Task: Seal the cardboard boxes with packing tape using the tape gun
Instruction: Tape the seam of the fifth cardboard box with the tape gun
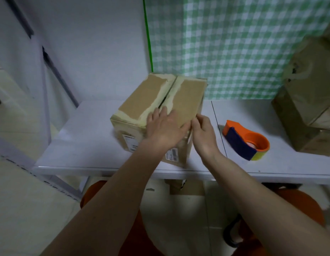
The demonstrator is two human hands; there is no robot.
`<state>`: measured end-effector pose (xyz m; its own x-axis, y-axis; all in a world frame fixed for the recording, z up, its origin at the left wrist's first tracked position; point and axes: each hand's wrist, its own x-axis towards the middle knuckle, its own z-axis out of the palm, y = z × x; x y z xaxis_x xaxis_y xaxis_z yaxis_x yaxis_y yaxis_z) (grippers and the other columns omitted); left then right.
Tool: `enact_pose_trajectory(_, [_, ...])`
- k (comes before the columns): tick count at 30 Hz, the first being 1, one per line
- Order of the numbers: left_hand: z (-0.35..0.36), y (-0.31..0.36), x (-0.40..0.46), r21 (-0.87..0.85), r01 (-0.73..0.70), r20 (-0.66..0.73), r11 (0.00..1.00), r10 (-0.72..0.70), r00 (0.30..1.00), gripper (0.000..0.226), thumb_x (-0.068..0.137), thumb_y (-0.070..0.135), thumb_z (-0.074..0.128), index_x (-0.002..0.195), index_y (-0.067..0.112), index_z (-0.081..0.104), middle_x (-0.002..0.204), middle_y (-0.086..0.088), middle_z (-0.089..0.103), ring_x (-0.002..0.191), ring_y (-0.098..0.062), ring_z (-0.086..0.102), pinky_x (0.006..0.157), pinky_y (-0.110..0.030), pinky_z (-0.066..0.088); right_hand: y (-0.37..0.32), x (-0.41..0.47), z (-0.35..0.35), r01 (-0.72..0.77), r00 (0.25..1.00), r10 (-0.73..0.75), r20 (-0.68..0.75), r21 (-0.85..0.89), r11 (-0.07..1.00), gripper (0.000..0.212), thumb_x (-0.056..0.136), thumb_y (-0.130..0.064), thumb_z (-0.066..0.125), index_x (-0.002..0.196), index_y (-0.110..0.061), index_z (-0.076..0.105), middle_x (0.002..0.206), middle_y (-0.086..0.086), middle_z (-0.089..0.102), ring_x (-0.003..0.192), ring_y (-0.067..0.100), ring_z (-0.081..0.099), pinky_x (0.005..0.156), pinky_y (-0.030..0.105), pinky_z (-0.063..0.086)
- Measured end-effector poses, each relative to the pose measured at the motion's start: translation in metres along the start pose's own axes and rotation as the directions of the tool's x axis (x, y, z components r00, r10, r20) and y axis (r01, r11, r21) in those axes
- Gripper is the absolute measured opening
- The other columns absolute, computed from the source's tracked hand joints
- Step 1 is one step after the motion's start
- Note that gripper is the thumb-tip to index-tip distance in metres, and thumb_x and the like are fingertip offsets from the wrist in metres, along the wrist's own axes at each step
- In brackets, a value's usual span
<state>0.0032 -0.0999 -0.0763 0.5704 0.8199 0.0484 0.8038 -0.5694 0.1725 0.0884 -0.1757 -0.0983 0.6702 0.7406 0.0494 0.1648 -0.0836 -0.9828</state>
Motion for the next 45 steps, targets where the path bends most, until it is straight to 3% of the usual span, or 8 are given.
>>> enact_pose_trajectory(6, [-0.006, 0.005, -0.005, 0.095, -0.03, 0.209, 0.995, 0.009, 0.978, 0.078, 0.086, 0.075, 0.022, 0.152, 0.037, 0.003, 0.161, -0.01, -0.007, 0.146, -0.037, -0.008, 0.118, -0.049, -0.004, -0.015, 0.034, -0.014, 0.128, 0.99, -0.138, -0.002, -0.351, 0.928, 0.045, 0.102, -0.026, 0.037, 0.142, -0.007, 0.035, 0.146, 0.011, 0.037, 0.136, 0.024, 0.034, 0.112, 0.036, 0.028])
enact_pose_trajectory(12, [-0.024, -0.043, -0.027, -0.112, -0.303, 0.303, 0.946, 0.323, 0.897, 0.059, 0.096, 0.047, 0.042, 0.146, 0.052, 0.011, 0.161, 0.004, -0.005, 0.147, -0.019, -0.01, 0.118, -0.046, -0.008, -0.024, 0.07, -0.01, 0.258, 0.964, -0.217, 0.151, -0.716, 0.649, 0.048, 0.099, -0.035, 0.041, 0.134, -0.002, 0.046, 0.142, 0.017, 0.042, 0.133, 0.031, 0.033, 0.113, 0.042, 0.025])
enact_pose_trajectory(16, [-0.031, -0.069, -0.043, -0.29, -0.315, 0.22, 0.903, 0.384, 0.897, 0.055, 0.096, 0.025, 0.051, 0.144, 0.045, 0.031, 0.16, 0.008, 0.013, 0.147, -0.014, 0.001, 0.119, -0.04, -0.004, -0.023, 0.087, -0.008, 0.207, 0.976, -0.155, 0.155, -0.882, 0.422, 0.054, 0.096, -0.047, 0.037, 0.126, -0.003, 0.05, 0.132, 0.02, 0.049, 0.123, 0.036, 0.042, 0.104, 0.046, 0.032])
enact_pose_trajectory(20, [-0.025, -0.05, -0.06, -0.159, -0.165, 0.103, 0.973, 0.183, 0.978, 0.057, 0.092, 0.016, 0.044, 0.144, 0.035, 0.034, 0.158, 0.007, 0.022, 0.147, -0.021, 0.009, 0.118, -0.048, 0.004, -0.027, 0.092, -0.006, 0.124, 0.992, -0.037, 0.119, -0.934, 0.336, 0.063, 0.095, -0.055, 0.031, 0.136, -0.009, 0.041, 0.139, 0.023, 0.042, 0.128, 0.04, 0.037, 0.106, 0.047, 0.028])
enact_pose_trajectory(27, [0.015, -0.051, -0.055, 0.107, -0.142, -0.255, 0.984, 0.165, 0.953, 0.062, 0.096, 0.057, 0.021, 0.129, 0.02, 0.057, 0.135, -0.004, 0.057, 0.125, -0.028, 0.05, 0.108, -0.044, 0.032, -0.032, 0.073, -0.023, 0.132, 0.988, -0.101, 0.113, -0.969, 0.21, 0.056, 0.097, -0.051, 0.029, 0.123, -0.007, 0.054, 0.124, 0.023, 0.049, 0.112, 0.038, 0.047, 0.093, 0.042, 0.037])
enact_pose_trajectory(32, [0.005, -0.081, -0.018, 0.318, 0.013, -0.28, 0.948, 0.081, 0.957, 0.068, 0.093, 0.06, 0.009, 0.132, 0.029, 0.055, 0.146, -0.007, 0.045, 0.139, -0.028, 0.033, 0.111, -0.059, -0.007, -0.039, 0.04, -0.038, 0.132, 0.987, -0.115, 0.11, -0.968, 0.213, 0.037, 0.098, -0.029, 0.036, 0.115, -0.005, 0.059, 0.118, 0.018, 0.051, 0.103, 0.035, 0.055, 0.077, 0.035, 0.038])
enact_pose_trajectory(37, [0.01, -0.067, -0.002, -0.072, 0.112, -0.244, 0.991, -0.126, 0.962, 0.044, 0.103, 0.038, 0.024, 0.138, 0.029, 0.048, 0.153, -0.008, 0.032, 0.141, -0.032, 0.022, 0.114, -0.058, 0.01, -0.048, 0.006, -0.036, 0.254, 0.965, -0.109, 0.238, -0.951, 0.177, 0.023, 0.089, -0.014, 0.053, 0.106, -0.003, 0.062, 0.113, 0.019, 0.061, 0.103, 0.036, 0.06, 0.08, 0.035, 0.047])
enact_pose_trajectory(45, [0.009, 0.002, -0.029, -0.214, -0.051, 0.009, 0.975, 0.054, 0.999, 0.059, 0.091, 0.068, 0.02, 0.144, 0.044, 0.033, 0.16, 0.004, 0.012, 0.147, -0.022, 0.0, 0.112, -0.065, 0.001, -0.05, 0.009, -0.036, 0.298, 0.947, -0.226, 0.23, -0.894, 0.335, 0.027, 0.093, -0.027, 0.043, 0.086, -0.007, 0.06, 0.105, 0.02, 0.064, 0.099, 0.038, 0.059, 0.07, 0.034, 0.038])
